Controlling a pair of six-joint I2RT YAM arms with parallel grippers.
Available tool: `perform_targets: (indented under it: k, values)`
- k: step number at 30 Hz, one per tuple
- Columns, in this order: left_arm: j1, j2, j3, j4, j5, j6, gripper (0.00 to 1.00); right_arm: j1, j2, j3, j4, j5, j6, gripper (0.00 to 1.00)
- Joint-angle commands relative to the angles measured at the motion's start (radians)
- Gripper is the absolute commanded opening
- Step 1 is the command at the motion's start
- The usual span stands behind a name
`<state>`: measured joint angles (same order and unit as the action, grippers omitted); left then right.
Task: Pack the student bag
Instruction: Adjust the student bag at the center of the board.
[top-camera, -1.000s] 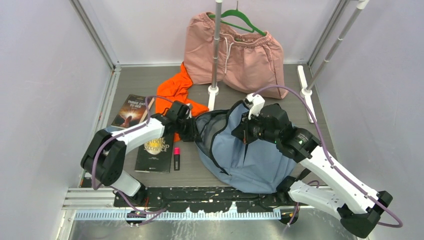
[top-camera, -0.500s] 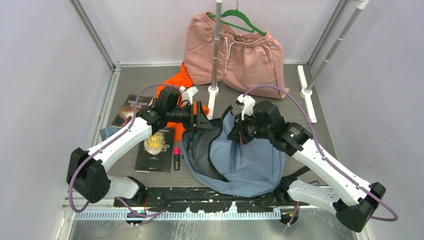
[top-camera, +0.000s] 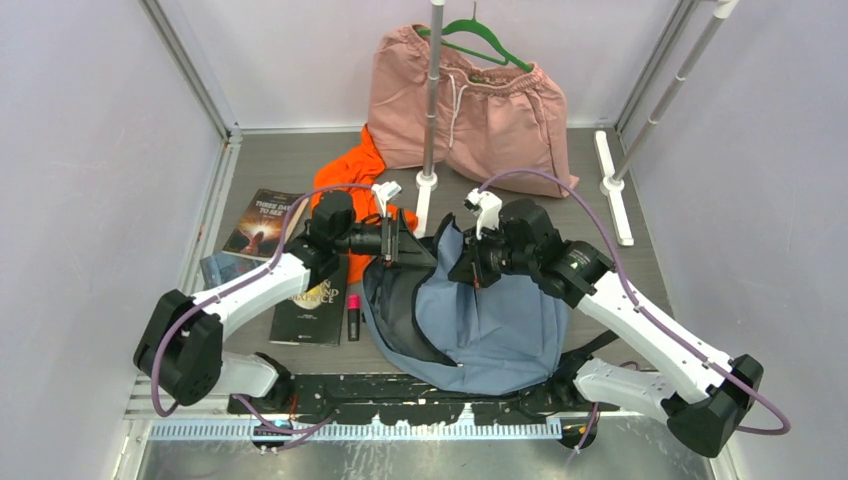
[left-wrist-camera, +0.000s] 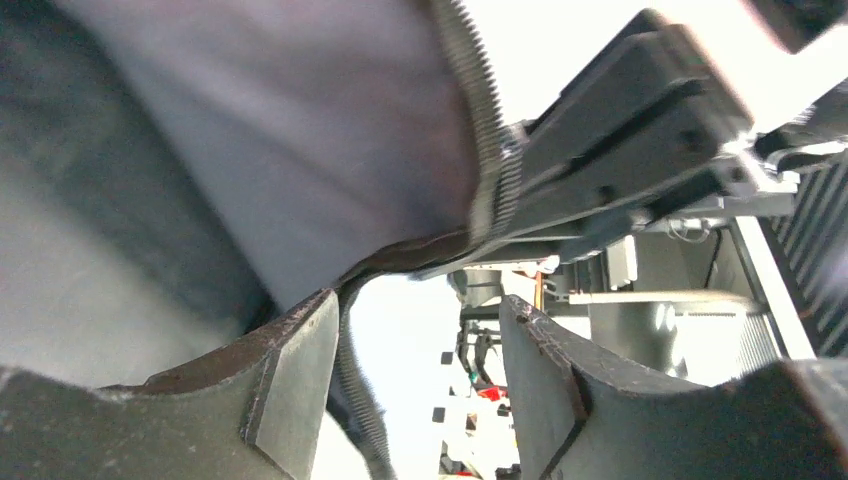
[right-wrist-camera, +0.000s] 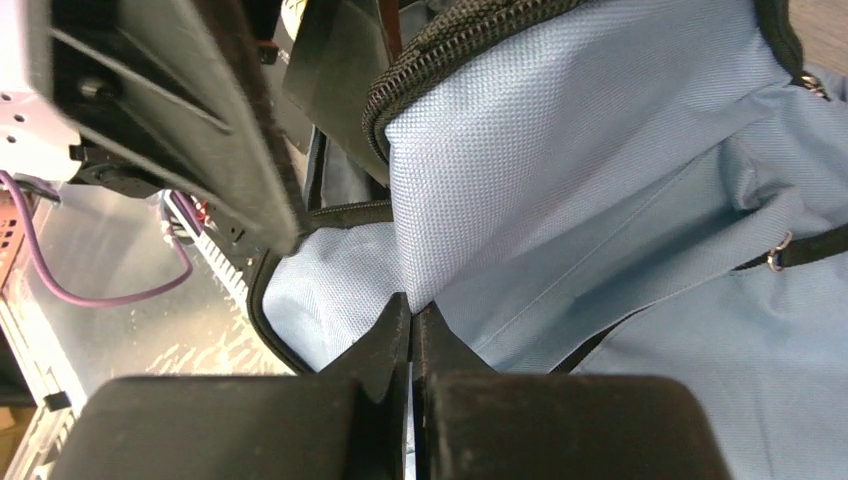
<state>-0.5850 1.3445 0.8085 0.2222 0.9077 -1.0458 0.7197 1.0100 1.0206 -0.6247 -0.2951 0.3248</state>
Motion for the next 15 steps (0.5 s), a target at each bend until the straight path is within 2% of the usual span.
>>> perform_targets:
  k: [1, 6, 12, 15]
  values:
    - [0.0, -0.003, -0.004, 0.384, 0.121, -0.161, 0.63, -0.002, 0.023, 0.014, 0.069, -0.104, 0.007, 0.01]
    - [0.001, 0.004, 0.112, 0.014, 0.081, 0.076, 0.66, -0.003, 0.035, -0.005, 0.084, -0.144, 0.01, 0.01]
    - [0.001, 0.087, 0.18, -0.107, 0.021, 0.132, 0.55, -0.003, 0.059, -0.01, 0.095, -0.146, 0.021, 0.01]
    - [0.003, 0.094, 0.2, -0.195, 0.01, 0.187, 0.55, -0.003, 0.071, -0.006, 0.071, -0.146, 0.006, 0.01]
